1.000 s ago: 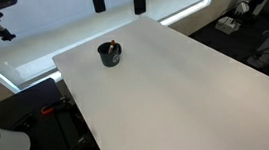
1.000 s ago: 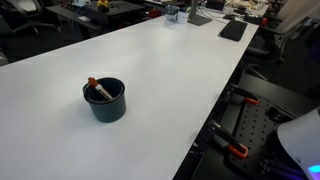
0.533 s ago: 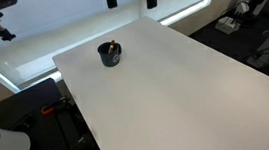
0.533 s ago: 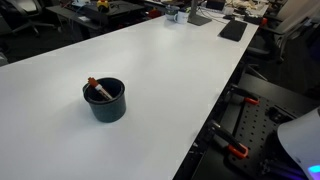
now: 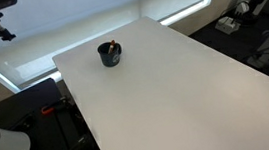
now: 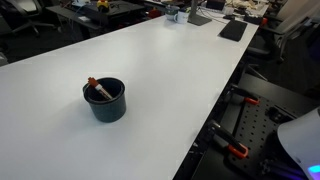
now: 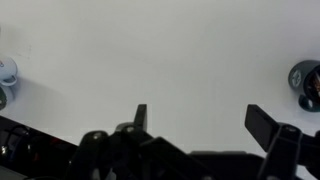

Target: Remove the orange marker from the cup and put it on the table

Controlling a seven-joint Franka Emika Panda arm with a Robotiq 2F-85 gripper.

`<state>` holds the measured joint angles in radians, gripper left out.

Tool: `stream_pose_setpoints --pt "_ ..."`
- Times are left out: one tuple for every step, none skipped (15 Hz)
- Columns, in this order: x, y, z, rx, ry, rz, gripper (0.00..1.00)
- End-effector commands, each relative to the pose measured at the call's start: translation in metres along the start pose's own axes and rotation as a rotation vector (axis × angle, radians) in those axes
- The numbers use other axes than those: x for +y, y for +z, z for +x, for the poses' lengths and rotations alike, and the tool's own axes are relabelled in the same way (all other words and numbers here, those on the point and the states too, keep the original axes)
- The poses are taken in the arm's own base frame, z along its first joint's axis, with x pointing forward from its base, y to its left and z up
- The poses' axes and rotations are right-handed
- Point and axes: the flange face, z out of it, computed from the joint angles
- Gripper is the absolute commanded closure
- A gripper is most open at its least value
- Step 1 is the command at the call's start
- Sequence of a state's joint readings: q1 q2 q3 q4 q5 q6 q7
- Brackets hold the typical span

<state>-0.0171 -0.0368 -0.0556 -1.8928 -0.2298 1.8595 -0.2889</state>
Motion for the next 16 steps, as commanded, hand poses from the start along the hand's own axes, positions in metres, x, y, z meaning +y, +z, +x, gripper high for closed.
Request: stream_pose_setpoints --pt "0.009 -0.011 0.051 0.011 0.043 -0.007 0.0" --pt "0.009 -0.014 0.057 0.022 0.046 -0.012 0.0" --pt "0.009 -0.017 0.062 0.031 0.043 -0.014 0.0" --pt "0.008 -0.019 0.062 0.043 0.037 -0.02 0.0" --pt "0.007 -0.021 0.061 0.052 0.03 -0.02 0.0" --pt "0.006 -0.022 0.056 0.061 0.02 -0.024 0.0" --pt "0.005 -0.024 0.049 0.063 0.014 -0.026 0.0" --pt "0.005 -0.024 0.043 0.062 0.02 -0.032 0.0" --pt "0.005 -0.025 0.037 0.06 0.023 -0.03 0.0" --pt "0.006 -0.025 0.029 0.056 0.023 -0.028 0.0" --pt "0.007 -0.025 0.022 0.057 0.028 -0.034 0.0" --pt "0.007 -0.023 0.013 0.045 0.025 -0.028 0.0" --pt "0.007 -0.02 0.003 0.037 0.025 -0.024 0.0" --pt "0.007 -0.014 -0.008 0.024 0.025 -0.02 0.0" --pt "0.005 -0.009 -0.02 0.009 0.017 -0.012 0.0" --pt "0.003 -0.002 -0.031 -0.003 0.011 -0.013 0.0"
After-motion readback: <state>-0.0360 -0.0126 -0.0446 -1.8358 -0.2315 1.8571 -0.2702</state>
